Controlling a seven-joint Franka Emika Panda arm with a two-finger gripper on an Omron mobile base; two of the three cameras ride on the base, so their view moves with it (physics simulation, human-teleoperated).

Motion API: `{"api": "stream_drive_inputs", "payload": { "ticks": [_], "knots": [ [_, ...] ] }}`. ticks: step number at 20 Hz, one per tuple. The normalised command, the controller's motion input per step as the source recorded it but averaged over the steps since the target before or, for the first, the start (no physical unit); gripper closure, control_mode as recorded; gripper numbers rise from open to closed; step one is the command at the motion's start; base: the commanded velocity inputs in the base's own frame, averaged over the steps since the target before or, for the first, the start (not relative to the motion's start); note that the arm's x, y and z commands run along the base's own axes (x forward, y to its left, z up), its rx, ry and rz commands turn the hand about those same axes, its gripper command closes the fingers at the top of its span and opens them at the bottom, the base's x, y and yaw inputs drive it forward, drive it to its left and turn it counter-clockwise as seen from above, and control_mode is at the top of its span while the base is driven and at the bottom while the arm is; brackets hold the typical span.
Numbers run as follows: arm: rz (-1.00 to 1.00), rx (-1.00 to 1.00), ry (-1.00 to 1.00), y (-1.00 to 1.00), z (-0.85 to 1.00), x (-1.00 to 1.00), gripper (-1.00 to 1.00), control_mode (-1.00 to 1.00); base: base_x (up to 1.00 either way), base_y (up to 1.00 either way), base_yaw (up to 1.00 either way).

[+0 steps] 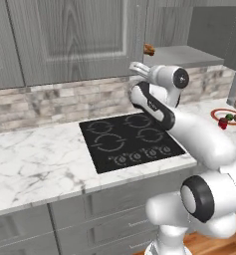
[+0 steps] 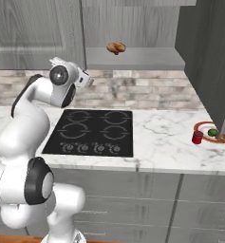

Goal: Pick the avocado and bread from the counter and place them on the plate. Then pick the jam from the cabinet and place it next to the plate. Lastly close the cabinet door.

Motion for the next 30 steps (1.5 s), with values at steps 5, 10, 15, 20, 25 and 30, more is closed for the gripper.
{"api": "stream_drive_inputs", "payload": {
  "ticks": [5,10,15,20,25,30],
  "knots": [
    [0.0,0.04,0.11,-0.13,0.2,-0.86,-1.0,-1.0,0.0,0.0,0.0],
    [0.0,0.01,0.09,-0.12,0.05,-1.0,-1.0,-1.0,0.0,0.0,0.0],
    [0.0,0.0,0.1,-0.11,0.0,-1.0,-1.0,-1.0,0.0,0.0,0.0],
    [0.0,0.0,0.11,-0.14,0.0,-1.0,-1.0,-1.0,0.0,0.0,0.0],
    [0.0,0.0,0.02,-0.13,0.0,-0.97,-1.0,-1.0,0.0,0.0,0.0],
    [0.0,-0.01,0.09,-0.11,-0.01,-0.82,-1.0,-1.0,0.0,0.0,0.0]
  ]
}}
